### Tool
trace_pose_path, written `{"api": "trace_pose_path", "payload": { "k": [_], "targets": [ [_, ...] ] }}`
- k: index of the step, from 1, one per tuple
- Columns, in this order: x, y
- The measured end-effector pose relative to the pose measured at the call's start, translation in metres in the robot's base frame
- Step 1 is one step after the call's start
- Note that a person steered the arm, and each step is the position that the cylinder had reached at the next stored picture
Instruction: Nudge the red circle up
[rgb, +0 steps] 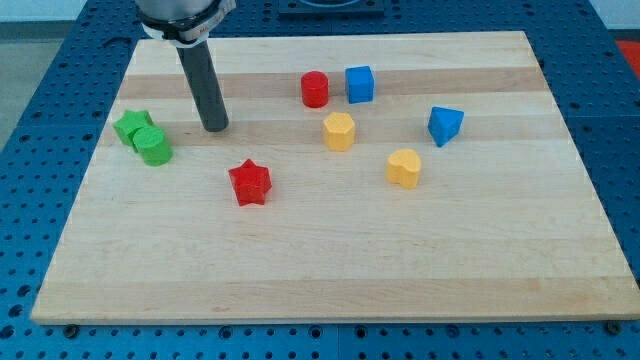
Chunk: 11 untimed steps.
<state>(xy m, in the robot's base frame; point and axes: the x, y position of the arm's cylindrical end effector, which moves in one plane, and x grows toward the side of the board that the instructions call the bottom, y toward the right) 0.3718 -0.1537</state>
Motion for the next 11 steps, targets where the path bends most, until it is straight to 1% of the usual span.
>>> {"api": "trace_pose_path", "payload": {
  "k": [3,4,8,9,10,11],
  "targets": [
    [-0.002,0.010],
    [-0.002,0.021],
    [-0.010,0.103],
    [-0.016,0.115],
    [-0.035,0.127],
    [-0.046,0.135]
  ]
}}
